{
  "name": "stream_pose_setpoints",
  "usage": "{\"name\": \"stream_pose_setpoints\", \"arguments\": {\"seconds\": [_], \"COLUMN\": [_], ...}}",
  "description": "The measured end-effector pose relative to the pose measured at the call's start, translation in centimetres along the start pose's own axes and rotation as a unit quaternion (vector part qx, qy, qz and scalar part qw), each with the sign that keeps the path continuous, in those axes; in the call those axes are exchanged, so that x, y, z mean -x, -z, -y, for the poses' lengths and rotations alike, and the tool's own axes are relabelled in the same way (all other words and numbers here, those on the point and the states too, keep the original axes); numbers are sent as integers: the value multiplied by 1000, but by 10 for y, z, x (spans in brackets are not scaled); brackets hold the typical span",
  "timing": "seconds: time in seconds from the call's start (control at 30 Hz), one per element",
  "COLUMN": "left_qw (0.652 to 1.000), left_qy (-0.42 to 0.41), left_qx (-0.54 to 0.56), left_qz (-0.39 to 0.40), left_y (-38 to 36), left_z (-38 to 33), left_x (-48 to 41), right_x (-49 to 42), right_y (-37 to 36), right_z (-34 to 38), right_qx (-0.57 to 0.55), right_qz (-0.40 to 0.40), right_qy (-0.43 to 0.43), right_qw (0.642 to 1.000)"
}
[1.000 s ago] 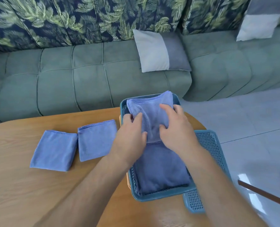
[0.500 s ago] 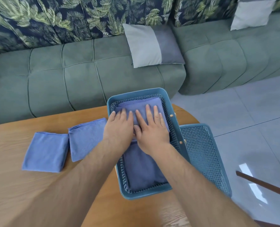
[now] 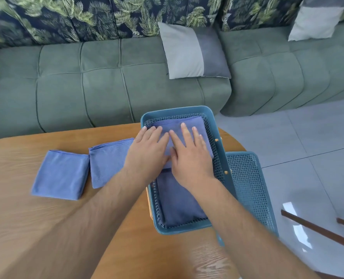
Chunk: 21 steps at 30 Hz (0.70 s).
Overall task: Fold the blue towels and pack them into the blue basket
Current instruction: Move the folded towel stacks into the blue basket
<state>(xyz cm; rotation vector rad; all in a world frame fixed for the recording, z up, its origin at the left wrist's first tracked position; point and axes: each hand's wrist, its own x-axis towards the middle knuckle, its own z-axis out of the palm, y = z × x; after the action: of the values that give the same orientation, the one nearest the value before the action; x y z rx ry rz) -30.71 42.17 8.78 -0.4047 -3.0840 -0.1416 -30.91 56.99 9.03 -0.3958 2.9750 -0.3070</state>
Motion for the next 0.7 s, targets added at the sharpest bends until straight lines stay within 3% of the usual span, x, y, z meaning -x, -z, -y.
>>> {"name": "stream_pose_setpoints", "arguments": {"seconds": [0.07,0.17,0.5,0.7], "left_qw": [994,988,952,875], "left_qy": [22,83,277,403], "left_qx": [58,86,97,190], "left_qz": [-87,-99,90,187], "left_y": [9,15,-37,-77], "left_z": [20,65,204,257], "left_x": [21,60,170,209], "right_x": [7,9,11,7], "right_y": [8,10,-94,-154], "right_z": [29,84,238,275], "right_qx": [-33,-76,-110,-234], "right_qz": [-110,-141,133,254], "right_qy": [6,38,78,-40], "right_qw": [993,986,982,938]}}
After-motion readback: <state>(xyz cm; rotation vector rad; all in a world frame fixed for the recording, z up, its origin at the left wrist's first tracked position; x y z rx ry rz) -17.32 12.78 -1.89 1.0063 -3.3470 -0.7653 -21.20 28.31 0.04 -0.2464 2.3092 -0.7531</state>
